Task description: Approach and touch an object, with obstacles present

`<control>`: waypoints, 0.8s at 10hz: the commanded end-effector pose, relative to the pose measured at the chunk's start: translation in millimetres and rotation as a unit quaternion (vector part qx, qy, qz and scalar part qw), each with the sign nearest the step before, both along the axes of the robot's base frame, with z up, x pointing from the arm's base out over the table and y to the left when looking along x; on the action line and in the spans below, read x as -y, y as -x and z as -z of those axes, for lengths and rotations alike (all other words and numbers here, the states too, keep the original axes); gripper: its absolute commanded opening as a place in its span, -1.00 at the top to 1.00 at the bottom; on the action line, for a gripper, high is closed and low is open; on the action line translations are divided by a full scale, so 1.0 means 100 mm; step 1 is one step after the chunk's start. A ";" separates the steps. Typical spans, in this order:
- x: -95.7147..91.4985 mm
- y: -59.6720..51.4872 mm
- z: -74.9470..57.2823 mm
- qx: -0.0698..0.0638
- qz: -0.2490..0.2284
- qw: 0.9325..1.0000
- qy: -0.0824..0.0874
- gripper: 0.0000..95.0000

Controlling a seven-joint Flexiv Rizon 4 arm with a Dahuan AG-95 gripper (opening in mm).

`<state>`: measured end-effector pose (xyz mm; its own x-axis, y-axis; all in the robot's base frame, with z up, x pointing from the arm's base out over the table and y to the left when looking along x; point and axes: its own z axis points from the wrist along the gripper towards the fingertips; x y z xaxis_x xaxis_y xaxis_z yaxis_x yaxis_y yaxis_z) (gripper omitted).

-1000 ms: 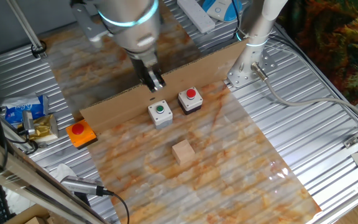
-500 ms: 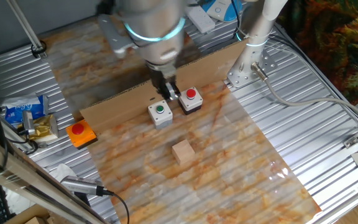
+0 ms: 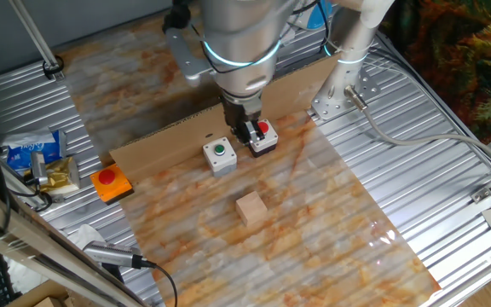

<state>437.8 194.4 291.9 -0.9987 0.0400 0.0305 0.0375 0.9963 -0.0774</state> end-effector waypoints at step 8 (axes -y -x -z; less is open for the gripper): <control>-0.03 0.08 0.41 0.026 0.004 1.000 0.001 1.00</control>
